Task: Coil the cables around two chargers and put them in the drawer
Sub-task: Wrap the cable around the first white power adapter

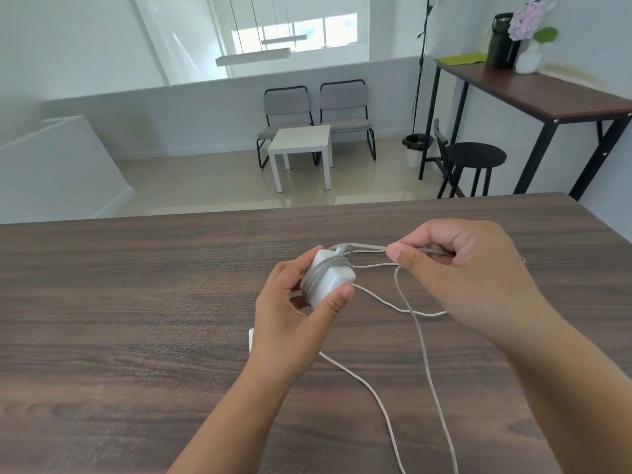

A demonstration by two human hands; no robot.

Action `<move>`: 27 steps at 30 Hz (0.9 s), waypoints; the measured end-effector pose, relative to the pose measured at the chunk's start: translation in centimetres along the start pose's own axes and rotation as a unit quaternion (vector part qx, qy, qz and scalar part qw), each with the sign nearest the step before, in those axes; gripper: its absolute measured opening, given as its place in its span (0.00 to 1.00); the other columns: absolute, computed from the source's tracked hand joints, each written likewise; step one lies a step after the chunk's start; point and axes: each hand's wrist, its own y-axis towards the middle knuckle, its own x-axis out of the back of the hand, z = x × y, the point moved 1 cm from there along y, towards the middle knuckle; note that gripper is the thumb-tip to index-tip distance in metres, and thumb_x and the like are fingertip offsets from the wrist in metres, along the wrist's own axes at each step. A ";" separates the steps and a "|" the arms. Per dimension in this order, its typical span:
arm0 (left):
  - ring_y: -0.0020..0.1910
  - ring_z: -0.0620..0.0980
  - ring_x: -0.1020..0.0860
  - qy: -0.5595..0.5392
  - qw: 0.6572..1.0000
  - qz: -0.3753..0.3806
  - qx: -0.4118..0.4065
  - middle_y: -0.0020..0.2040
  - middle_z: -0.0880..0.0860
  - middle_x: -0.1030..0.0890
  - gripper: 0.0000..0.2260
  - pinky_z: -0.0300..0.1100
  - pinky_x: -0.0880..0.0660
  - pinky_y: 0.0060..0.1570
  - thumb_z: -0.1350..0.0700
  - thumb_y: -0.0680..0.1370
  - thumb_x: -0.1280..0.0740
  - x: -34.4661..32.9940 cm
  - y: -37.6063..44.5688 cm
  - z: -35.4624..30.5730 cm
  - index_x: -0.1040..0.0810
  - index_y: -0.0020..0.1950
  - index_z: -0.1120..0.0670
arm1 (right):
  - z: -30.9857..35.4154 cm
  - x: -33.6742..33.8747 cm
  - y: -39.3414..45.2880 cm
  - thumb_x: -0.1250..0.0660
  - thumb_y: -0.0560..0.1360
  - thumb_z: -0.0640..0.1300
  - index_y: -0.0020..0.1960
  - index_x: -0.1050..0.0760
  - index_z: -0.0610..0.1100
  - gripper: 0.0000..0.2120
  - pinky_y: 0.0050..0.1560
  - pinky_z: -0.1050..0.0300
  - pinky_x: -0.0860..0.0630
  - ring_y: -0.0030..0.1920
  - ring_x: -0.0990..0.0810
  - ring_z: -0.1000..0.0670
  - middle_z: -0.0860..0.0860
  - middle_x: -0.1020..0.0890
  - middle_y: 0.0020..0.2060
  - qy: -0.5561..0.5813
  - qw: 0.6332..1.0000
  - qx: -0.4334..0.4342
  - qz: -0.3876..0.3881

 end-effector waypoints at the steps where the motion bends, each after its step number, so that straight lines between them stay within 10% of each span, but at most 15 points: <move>1: 0.53 0.44 0.19 0.000 1.000 -0.012 0.009 0.55 0.44 0.20 0.22 0.43 0.21 0.50 0.44 0.66 0.23 -0.2 0.1 0.0 0.23 0.59 0.37 | 0.1 -0.5 -0.3 0.28 0.71 0.47 0.34 0.19 0.51 0.07 0.27 0.71 0.36 0.23 0.31 0.58 0.58 0.29 0.18 -0.002 1.000 0.003 0.005; 11: 0.48 0.51 0.17 -0.223 0.960 -0.023 0.167 0.55 0.57 0.17 0.23 0.50 0.19 0.49 0.53 0.65 0.25 -1.0 0.9 -0.5 0.22 0.59 0.55 | -1.4 -5.4 -2.7 0.38 0.77 0.47 0.57 0.19 0.48 0.13 0.38 0.57 0.24 0.34 0.20 0.55 0.54 0.16 0.35 0.010 0.996 0.092 0.005; 27: 0.47 0.58 0.16 -0.398 0.884 0.063 0.235 0.50 0.58 0.15 0.24 0.46 0.18 0.43 0.47 0.67 0.25 0.5 1.8 -0.5 0.21 0.57 0.59 | -3.4 -1.6 -0.5 0.31 0.75 0.47 0.42 0.19 0.50 0.03 0.31 0.67 0.35 0.27 0.33 0.58 0.56 0.29 0.24 0.084 0.995 -0.062 -0.005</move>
